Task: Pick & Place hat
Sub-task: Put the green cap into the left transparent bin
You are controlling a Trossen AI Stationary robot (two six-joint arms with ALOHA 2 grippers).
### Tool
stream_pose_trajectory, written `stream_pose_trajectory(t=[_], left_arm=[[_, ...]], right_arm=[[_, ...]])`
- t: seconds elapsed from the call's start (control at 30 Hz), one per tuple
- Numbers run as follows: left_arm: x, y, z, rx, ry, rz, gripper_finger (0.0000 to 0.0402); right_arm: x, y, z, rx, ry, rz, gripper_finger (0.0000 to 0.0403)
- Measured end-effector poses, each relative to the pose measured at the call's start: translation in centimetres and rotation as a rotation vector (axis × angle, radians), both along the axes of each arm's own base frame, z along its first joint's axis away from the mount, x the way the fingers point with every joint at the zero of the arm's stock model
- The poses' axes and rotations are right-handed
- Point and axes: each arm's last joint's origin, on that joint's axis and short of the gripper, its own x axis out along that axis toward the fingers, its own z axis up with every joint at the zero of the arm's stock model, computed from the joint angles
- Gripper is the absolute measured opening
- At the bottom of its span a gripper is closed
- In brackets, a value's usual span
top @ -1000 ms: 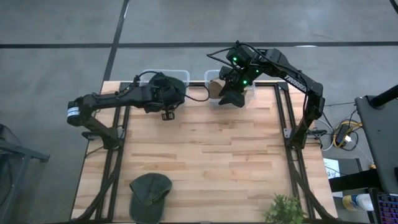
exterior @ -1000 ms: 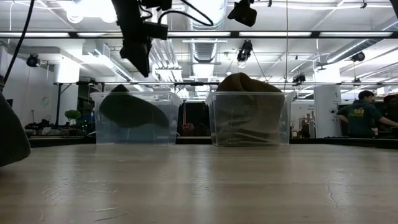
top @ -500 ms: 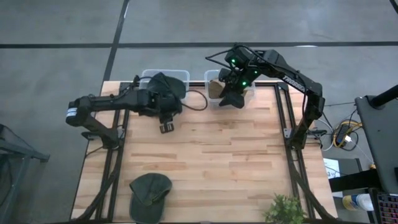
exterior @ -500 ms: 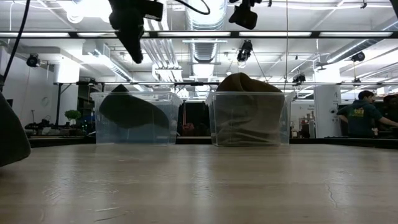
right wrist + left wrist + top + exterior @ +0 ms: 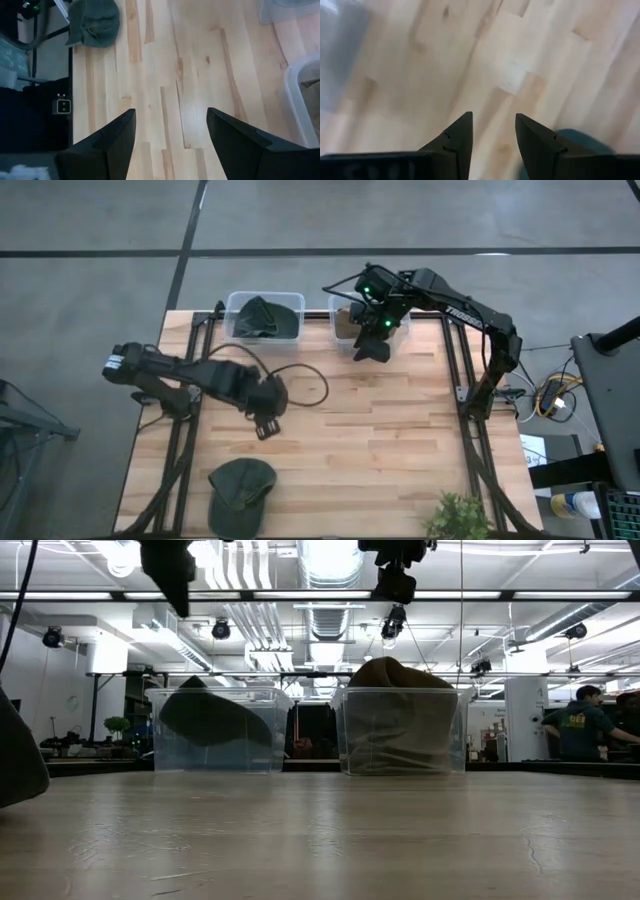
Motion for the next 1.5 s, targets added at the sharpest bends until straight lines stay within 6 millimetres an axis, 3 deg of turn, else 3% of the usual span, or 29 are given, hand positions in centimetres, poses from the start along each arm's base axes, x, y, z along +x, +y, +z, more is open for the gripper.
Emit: stream_pose_trajectory(t=[0.23, 0.6, 1.07, 1.23, 1.5], left_arm=[[-1.1, -3.7, -1.0, -0.124, 0.005, 0.234, 0.0140], [-5.1, -10.0, -5.0, -0.219, 0.076, 0.563, 0.0140], [-10.0, -15.7, -5.7, -0.379, 0.097, 0.751, 0.0140], [-10.3, -17.3, -6.2, -0.437, 0.117, 0.774, 0.0140], [-9.7, -20.1, -9.4, -0.412, 0.250, 0.781, 0.0140]], right_arm=[[0.1, 0.1, -0.3, -0.004, 0.005, 0.015, 0.0239], [0.2, 0.4, -0.5, -0.018, 0.003, 0.051, 0.0235], [0.3, 0.3, -1.5, -0.028, 0.019, 0.086, 0.0237], [0.3, 0.3, -2.0, -0.023, 0.033, 0.090, 0.0240], [0.1, 0.4, -1.7, -0.030, 0.028, 0.099, 0.0233]])
